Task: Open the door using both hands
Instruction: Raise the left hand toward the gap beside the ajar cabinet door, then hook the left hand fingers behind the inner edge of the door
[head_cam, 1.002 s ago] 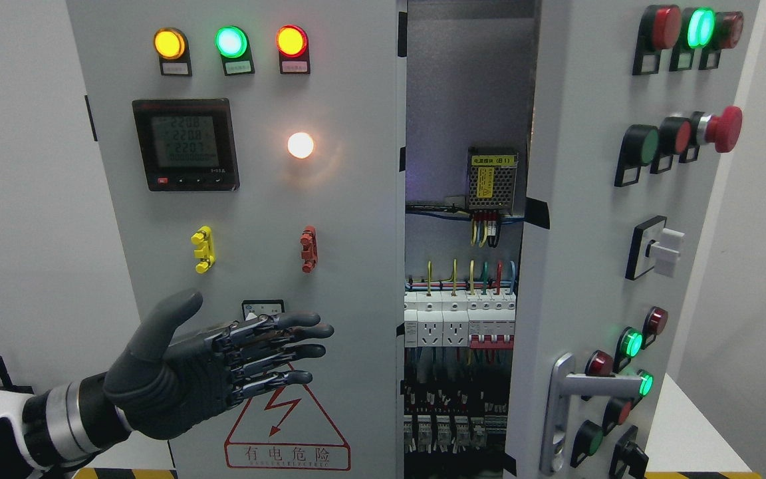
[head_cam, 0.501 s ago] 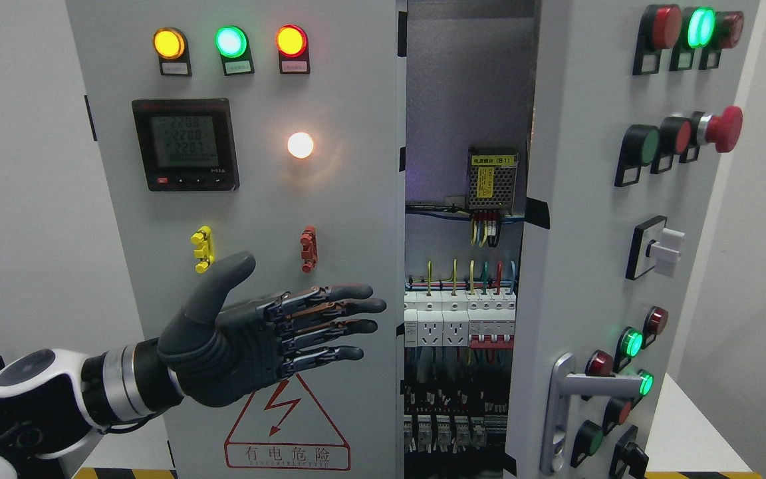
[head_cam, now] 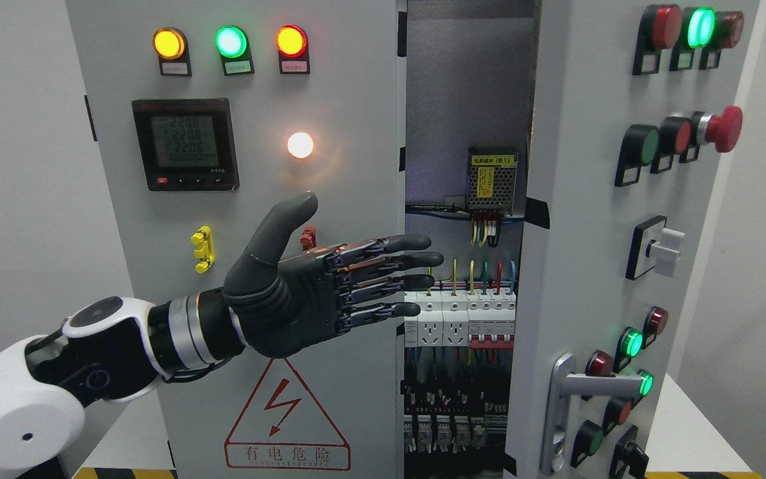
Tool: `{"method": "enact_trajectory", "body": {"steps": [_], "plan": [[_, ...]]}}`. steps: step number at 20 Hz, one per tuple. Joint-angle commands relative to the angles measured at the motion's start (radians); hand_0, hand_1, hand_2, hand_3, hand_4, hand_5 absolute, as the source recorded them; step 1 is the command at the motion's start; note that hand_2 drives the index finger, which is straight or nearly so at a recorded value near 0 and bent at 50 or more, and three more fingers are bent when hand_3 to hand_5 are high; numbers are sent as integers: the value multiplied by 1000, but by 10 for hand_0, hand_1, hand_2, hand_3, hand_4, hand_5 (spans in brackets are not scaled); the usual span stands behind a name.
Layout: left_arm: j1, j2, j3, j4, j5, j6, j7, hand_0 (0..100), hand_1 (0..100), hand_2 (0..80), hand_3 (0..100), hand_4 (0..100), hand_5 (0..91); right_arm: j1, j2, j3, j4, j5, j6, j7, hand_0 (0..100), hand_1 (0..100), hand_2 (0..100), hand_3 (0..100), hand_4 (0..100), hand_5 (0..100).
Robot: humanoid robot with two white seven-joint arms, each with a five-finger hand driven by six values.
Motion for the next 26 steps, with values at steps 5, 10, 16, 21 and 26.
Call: {"method": "enact_trajectory", "body": {"steps": [5, 10, 16, 21, 26], "plan": [[-73, -194, -133, 114, 49, 12, 13, 0, 0, 0, 0, 31, 0, 0, 0, 0, 0, -15, 0, 1, 106, 0, 0, 0, 0, 0], [-75, -252, -128, 116, 48, 12, 16, 0, 0, 0, 0, 31, 0, 0, 0, 0, 0, -15, 0, 1, 107, 0, 0, 0, 0, 0], [-85, -298, -122, 116, 46, 12, 36, 0, 0, 0, 0, 31, 0, 0, 0, 0, 0, -15, 0, 1, 107, 0, 0, 0, 0, 0], [-99, -329, -119, 116, 43, 12, 39, 0, 0, 0, 0, 31, 0, 0, 0, 0, 0, -15, 0, 1, 107, 0, 0, 0, 0, 0], [-101, -352, -119, 116, 37, 12, 59, 0, 0, 0, 0, 31, 0, 0, 0, 0, 0, -15, 0, 1, 107, 0, 0, 0, 0, 0]]}}
